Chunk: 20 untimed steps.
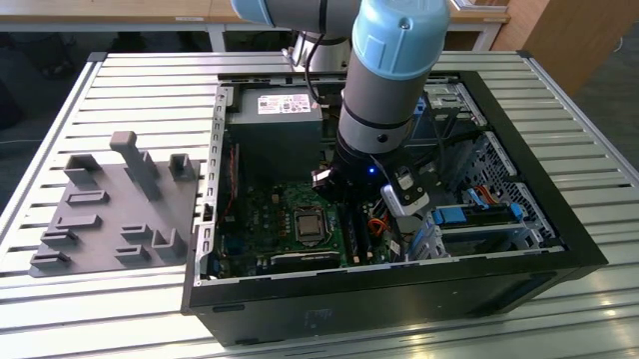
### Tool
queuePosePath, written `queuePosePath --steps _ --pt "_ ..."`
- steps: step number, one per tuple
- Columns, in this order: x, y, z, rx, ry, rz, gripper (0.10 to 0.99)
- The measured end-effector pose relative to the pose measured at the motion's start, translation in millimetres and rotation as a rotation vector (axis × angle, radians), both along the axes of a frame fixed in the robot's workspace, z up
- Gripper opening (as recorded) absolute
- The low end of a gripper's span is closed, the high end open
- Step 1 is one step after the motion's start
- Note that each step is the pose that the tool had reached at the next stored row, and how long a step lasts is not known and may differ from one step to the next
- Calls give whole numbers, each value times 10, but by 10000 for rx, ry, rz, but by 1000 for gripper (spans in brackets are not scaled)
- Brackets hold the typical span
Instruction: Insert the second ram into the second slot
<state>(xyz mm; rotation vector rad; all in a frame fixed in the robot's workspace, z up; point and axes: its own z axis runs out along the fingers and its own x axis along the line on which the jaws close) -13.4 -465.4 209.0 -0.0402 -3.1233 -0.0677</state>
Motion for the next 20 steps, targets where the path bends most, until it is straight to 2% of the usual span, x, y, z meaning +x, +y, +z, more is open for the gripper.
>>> queuePosePath --steps 6,7,10,20 --pt "0 0 -1 1 0 0 153" --pt "0 0 -1 2 0 0 216" --pt "0 0 11 3 -1 0 216" --pt "0 0 168 -3 1 0 216"
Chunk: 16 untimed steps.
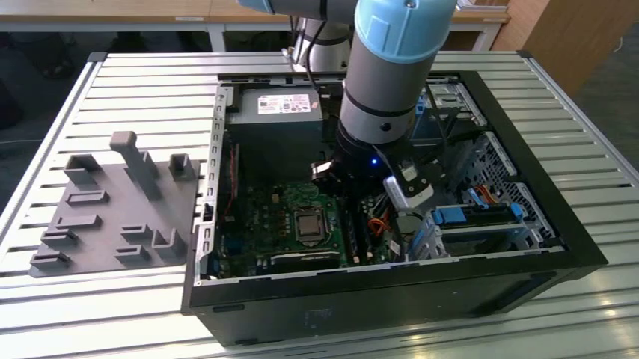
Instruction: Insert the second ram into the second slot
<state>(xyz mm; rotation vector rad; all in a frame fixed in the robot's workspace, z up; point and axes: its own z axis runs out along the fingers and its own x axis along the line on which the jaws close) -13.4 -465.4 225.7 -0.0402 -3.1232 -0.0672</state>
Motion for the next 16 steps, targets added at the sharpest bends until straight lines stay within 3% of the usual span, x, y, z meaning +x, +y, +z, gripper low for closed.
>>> queuePosePath --steps 2,3,5,16 --pt "0 1 8 2 -1 0 200" --pt "0 1 8 2 -1 0 137" --pt "0 0 9 1 -2 1 106" --pt "1 -26 -10 0 -1 0 106"
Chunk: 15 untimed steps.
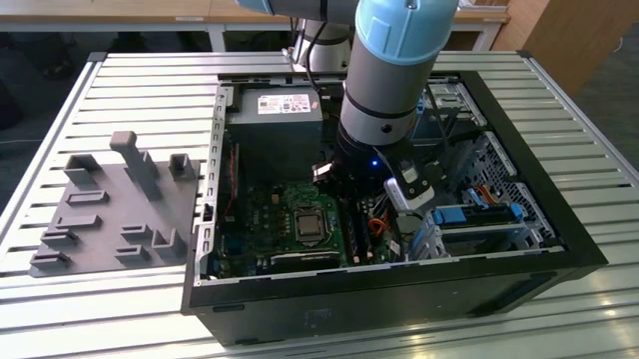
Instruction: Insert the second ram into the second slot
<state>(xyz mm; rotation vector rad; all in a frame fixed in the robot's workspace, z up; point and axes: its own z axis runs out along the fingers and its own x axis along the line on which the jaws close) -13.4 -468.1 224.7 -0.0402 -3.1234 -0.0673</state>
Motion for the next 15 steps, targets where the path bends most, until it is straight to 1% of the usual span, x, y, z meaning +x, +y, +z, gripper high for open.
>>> queuePosePath --steps 5,13,15 --pt "1 -1 -36 -3 2 0 106" --pt "1 -3 -107 -19 28 0 106" --pt "2 -1 -108 -21 34 0 106"
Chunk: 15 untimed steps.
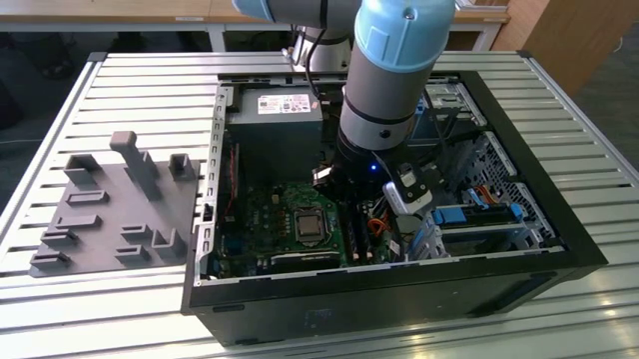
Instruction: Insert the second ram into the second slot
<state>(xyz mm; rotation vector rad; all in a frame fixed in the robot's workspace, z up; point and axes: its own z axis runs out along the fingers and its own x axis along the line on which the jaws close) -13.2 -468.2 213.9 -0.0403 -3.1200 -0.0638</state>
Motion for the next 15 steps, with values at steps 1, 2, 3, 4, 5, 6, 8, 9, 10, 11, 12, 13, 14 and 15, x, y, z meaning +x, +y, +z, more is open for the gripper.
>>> queuePosePath --steps 1,2,3,4,5,6,8,9,10,11,12,13,14,15 --pt "-1 -3 2 -1 3 0 106" --pt "-2 -4 3 -2 4 0 106" --pt "-1 -2 7 -1 3 -1 106" --pt "0 0 13 17 -5 -1 106" --pt "1 2 27 29 -8 -1 106" --pt "1 3 39 40 -10 -1 106" --pt "0 1 70 27 -5 -1 106" --pt "0 0 82 23 -4 -1 106" --pt "0 1 92 25 -5 0 106" --pt "0 0 105 21 -4 0 106" --pt "0 0 113 21 -4 0 106" --pt "0 0 122 22 -4 0 106" --pt "0 0 131 21 -4 0 106" --pt "0 0 139 20 -4 0 106"
